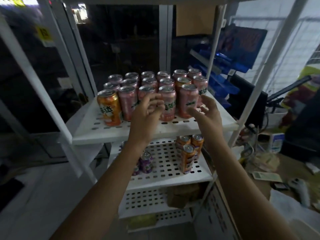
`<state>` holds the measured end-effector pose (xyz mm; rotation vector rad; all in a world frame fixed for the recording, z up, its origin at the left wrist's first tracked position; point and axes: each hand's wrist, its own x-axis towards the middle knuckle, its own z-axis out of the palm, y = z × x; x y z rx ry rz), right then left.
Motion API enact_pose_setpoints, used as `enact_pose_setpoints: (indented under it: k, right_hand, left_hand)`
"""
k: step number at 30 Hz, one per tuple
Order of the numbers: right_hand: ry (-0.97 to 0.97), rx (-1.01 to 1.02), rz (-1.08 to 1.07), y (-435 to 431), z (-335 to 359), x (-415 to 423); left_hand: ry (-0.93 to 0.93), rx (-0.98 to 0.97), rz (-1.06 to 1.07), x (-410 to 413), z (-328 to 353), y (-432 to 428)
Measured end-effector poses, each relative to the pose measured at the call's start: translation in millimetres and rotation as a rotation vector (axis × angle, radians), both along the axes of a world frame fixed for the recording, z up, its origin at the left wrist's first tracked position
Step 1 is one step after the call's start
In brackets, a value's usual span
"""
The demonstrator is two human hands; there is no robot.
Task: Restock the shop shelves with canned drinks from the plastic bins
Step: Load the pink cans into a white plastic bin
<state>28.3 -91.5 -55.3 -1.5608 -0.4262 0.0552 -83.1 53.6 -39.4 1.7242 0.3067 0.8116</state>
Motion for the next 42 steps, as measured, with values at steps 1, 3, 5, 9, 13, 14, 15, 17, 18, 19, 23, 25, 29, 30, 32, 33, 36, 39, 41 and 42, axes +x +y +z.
enact_pose_setpoints:
  k: [1,3,5,9,13,14,15,17,18,19,23,25,29,30,32,33,36,39,41,42]
  right_hand:
    - [0.016,-0.025,-0.025,4.2,-1.8,7.7]
    - [0.04,-0.074,-0.042,11.9,-5.1,22.5]
    - [0.055,-0.077,-0.003,19.8,-8.9,34.9]
    - [0.004,-0.16,-0.018,33.2,-15.0,47.9]
    - [-0.081,-0.208,-0.1,32.8,-16.4,48.0]
    - [-0.091,-0.205,-0.12,28.5,-16.1,46.2]
    - [-0.102,-0.2,-0.149,21.8,-14.3,43.6]
    - [-0.119,-0.176,-0.214,2.3,-8.4,37.7]
    - [-0.126,-0.159,-0.24,-10.2,-5.7,34.8]
    - [-0.132,-0.15,-0.257,-23.8,-2.1,30.1]
    - [-0.138,-0.155,-0.297,-88.4,1.5,15.3]
    - [-0.125,-0.161,-0.372,-125.7,-2.7,10.8]
    - [-0.054,-0.188,-0.572,-207.2,-22.0,-3.5]
    - [-0.024,-0.194,-0.615,-228.8,-29.8,-8.3]
    - [0.038,-0.225,-0.703,-271.3,-48.4,-18.7]
    - [0.069,-0.25,-0.744,-291.1,-58.0,-25.1]
    - [0.198,-0.298,-0.846,-346.3,-87.9,-49.1]
    - [0.333,-0.322,-0.904,-389.9,-121.1,-72.3]
    - [0.406,-0.324,-0.944,-410.6,-145.1,-84.7]
    - [0.438,-0.327,-0.952,-418.3,-156.9,-90.5]
  left_hand:
    - [0.01,0.0,-0.007,0.5,-1.9,2.8]
    - [0.017,0.01,-0.02,1.9,-6.9,8.3]
    - [0.02,0.017,-0.037,2.6,-12.4,12.6]
    - [0.021,-0.004,-0.086,3.8,-21.5,18.3]
    - [0.012,-0.022,-0.122,6.9,-25.0,15.8]
    - [0.005,-0.028,-0.133,8.3,-24.4,13.2]
    - [-0.005,-0.031,-0.143,10.7,-22.9,10.2]
    - [-0.017,-0.033,-0.175,19.5,-18.0,-1.0]
    - [-0.015,-0.037,-0.198,25.7,-15.2,-9.2]
    - [-0.012,-0.036,-0.221,32.6,-12.9,-19.6]
    - [-0.006,-0.007,-0.364,61.9,-10.9,-81.0]
    - [0.006,-0.003,-0.454,76.5,-15.0,-118.1]
    - [0.064,-0.011,-0.647,99.9,-34.0,-198.1]
    - [0.084,-0.011,-0.709,102.8,-41.3,-219.0]
    - [0.119,0.006,-0.826,105.1,-58.5,-260.5]
    - [0.137,0.015,-0.881,104.8,-67.8,-279.7]
    - [0.233,0.042,-1.001,102.0,-102.3,-334.7]
    - [0.347,0.051,-1.09,93.7,-138.9,-378.1]
    - [0.425,0.043,-1.129,86.4,-162.1,-400.1]
    - [0.467,0.039,-1.145,83.1,-174.0,-408.4]
